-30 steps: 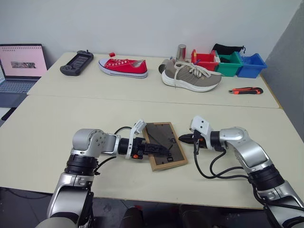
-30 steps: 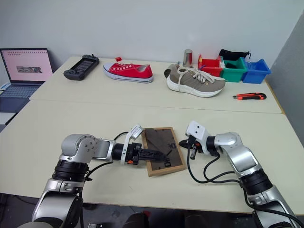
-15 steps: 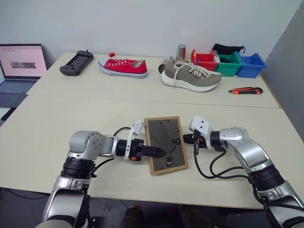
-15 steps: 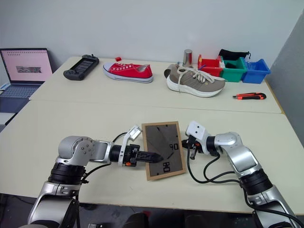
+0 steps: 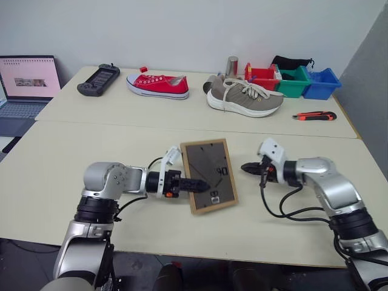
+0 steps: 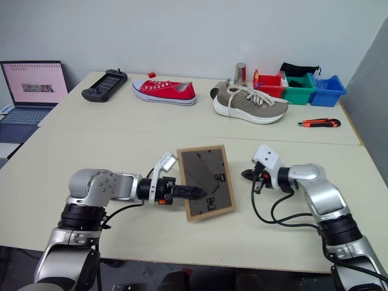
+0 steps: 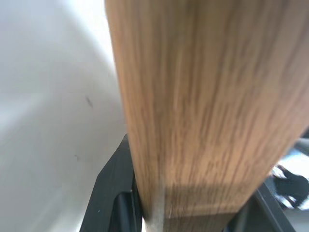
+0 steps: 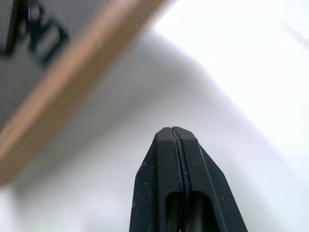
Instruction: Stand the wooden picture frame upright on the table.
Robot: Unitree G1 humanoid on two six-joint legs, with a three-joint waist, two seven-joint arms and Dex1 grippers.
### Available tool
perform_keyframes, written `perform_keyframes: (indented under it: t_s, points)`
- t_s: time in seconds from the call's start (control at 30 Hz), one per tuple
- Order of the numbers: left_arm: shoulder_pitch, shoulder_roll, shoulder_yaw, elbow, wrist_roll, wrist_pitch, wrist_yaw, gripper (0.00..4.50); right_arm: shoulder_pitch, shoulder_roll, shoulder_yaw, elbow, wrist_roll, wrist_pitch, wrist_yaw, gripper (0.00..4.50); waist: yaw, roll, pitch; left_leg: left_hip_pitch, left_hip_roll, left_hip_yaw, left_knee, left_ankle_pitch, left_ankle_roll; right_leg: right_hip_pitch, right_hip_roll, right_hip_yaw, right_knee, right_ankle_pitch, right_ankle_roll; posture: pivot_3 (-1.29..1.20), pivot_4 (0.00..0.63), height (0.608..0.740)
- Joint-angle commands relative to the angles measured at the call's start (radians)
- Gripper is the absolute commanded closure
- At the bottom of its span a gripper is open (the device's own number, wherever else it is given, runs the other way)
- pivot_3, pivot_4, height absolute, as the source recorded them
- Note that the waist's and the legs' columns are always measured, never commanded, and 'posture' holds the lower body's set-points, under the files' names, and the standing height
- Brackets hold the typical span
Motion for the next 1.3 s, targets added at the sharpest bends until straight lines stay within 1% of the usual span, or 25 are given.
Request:
perform_keyframes:
  t_s: [0.03, 0.1, 0.17, 0.27, 0.33, 0.37, 0.5, 0.57, 0.67, 0.8, 0.9, 0.97, 1.07, 1.3]
  points:
    - [-0.058, 0.040, 0.006, -0.023, 0.013, -0.113, -0.056, 3.21, -0.052, -0.039, -0.142, -0.051, 0.157, 0.135, 0.043, 4.01, -0.001, 0.000, 0.000, 0.000, 0.000, 0.000, 0.000, 0.000, 0.000, 0.000, 0.000, 0.000, 0.000, 0.000, 0.000, 0.00, 0.150, 0.740]
    - [-0.070, 0.058, -0.019, -0.024, 0.039, -0.168, -0.076, 3.21, -0.086, -0.044, -0.182, -0.079, 0.236, 0.219, 0.056, 3.52, -0.004, 0.000, 0.000, 0.000, 0.000, 0.000, 0.000, 0.000, 0.000, 0.000, 0.000, 0.000, 0.000, 0.000, 0.000, 0.00, 0.150, 0.740]
    - [-0.082, 0.066, -0.036, -0.017, 0.056, -0.206, -0.093, 3.21, -0.121, -0.037, -0.195, -0.116, 0.299, 0.282, 0.058, 3.04, -0.006, 0.001, 0.000, 0.001, 0.000, 0.000, -0.001, 0.000, 0.000, 0.000, 0.000, 0.000, 0.000, 0.000, 0.000, 0.00, 0.150, 0.740]
    - [-0.094, 0.072, -0.064, 0.010, 0.091, -0.257, -0.112, 3.21, -0.175, 0.010, -0.191, -0.169, 0.378, 0.357, 0.027, 2.28, -0.006, 0.001, 0.000, 0.000, 0.000, 0.000, -0.001, 0.000, 0.000, 0.000, 0.000, 0.000, 0.000, 0.000, 0.000, 0.00, 0.150, 0.740]
    - [-0.098, 0.078, -0.083, 0.021, 0.110, -0.285, -0.128, 3.21, -0.195, 0.044, -0.161, -0.195, 0.384, 0.364, 0.002, 1.75, -0.005, 0.001, 0.000, 0.000, 0.000, 0.000, -0.001, 0.000, 0.000, 0.000, 0.000, 0.000, 0.000, 0.000, 0.000, 0.00, 0.150, 0.740]
    - [-0.100, 0.080, -0.089, 0.025, 0.117, -0.295, -0.134, 3.21, -0.201, 0.062, -0.144, -0.201, 0.377, 0.357, -0.013, 1.58, -0.005, 0.001, 0.000, 0.000, 0.000, 0.000, -0.001, 0.000, 0.000, 0.000, 0.000, 0.000, 0.000, 0.000, 0.000, 0.00, 0.150, 0.740]
    - [-0.115, 0.083, -0.104, 0.039, 0.132, -0.315, -0.159, 3.21, -0.236, 0.143, -0.074, -0.201, 0.354, 0.341, -0.066, 0.60, -0.004, 0.001, 0.001, -0.001, 0.000, 0.000, 0.000, 0.000, 0.000, -0.001, 0.000, 0.000, -0.001, 0.000, 0.000, 0.00, 0.150, 0.740]
    - [-0.116, 0.083, -0.108, 0.041, 0.136, -0.320, -0.166, 3.21, -0.248, 0.165, -0.051, -0.195, 0.365, 0.350, -0.064, 0.12, -0.004, 0.001, 0.001, -0.002, 0.000, 0.000, 0.000, 0.000, 0.000, -0.002, 0.000, 0.000, 0.000, 0.000, 0.000, 0.00, 0.150, 0.740]
    - [-0.117, 0.080, -0.112, 0.037, 0.141, -0.326, -0.174, 3.21, -0.267, 0.201, -0.018, -0.181, 0.360, 0.348, -0.081, 0.12, -0.004, 0.001, 0.001, -0.002, 0.000, 0.000, -0.001, 0.000, 0.000, -0.002, 0.000, 0.000, 0.000, 0.000, 0.000, 0.00, 0.150, 0.740]
    - [-0.104, 0.078, -0.113, 0.015, 0.139, -0.320, -0.177, 3.21, -0.271, 0.222, 0.031, -0.176, 0.338, 0.315, -0.079, 0.12, -0.004, 0.001, 0.001, -0.002, 0.000, 0.000, -0.001, 0.000, 0.000, -0.002, 0.000, 0.000, 0.000, 0.000, 0.000, 0.00, 0.150, 0.740]
    - [-0.093, 0.079, -0.115, 0.003, 0.140, -0.321, -0.179, 3.21, -0.269, 0.231, 0.046, -0.196, 0.349, 0.316, -0.077, 0.12, -0.004, 0.001, 0.001, -0.002, 0.000, 0.000, -0.001, 0.000, 0.000, -0.002, 0.000, 0.000, 0.000, 0.000, 0.000, 0.00, 0.150, 0.740]
    - [-0.091, 0.081, -0.112, 0.002, 0.139, -0.317, -0.178, 3.21, -0.264, 0.229, 0.039, -0.224, 0.383, 0.342, -0.063, 0.12, -0.004, 0.001, 0.001, -0.002, 0.000, 0.000, -0.001, 0.000, 0.000, -0.002, 0.000, 0.000, 0.000, 0.000, 0.000, 0.00, 0.150, 0.740]
    - [-0.087, 0.086, -0.109, 0.000, 0.140, -0.316, -0.181, 3.21, -0.259, 0.216, 0.025, -0.246, 0.410, 0.365, -0.060, 0.12, -0.003, 0.001, 0.001, -0.002, 0.000, 0.000, -0.001, 0.000, 0.000, -0.002, 0.000, -0.001, 0.000, 0.000, 0.000, 0.00, 0.150, 0.740]
    - [-0.083, 0.089, -0.104, 0.006, 0.138, -0.313, -0.185, 3.21, -0.224, 0.109, -0.036, -0.330, 0.547, 0.474, 0.004, 0.12, -0.003, 0.001, 0.001, -0.002, 0.000, 0.000, -0.001, 0.000, 0.000, -0.002, 0.000, -0.001, 0.000, 0.000, 0.000, 0.00, 0.150, 0.740]
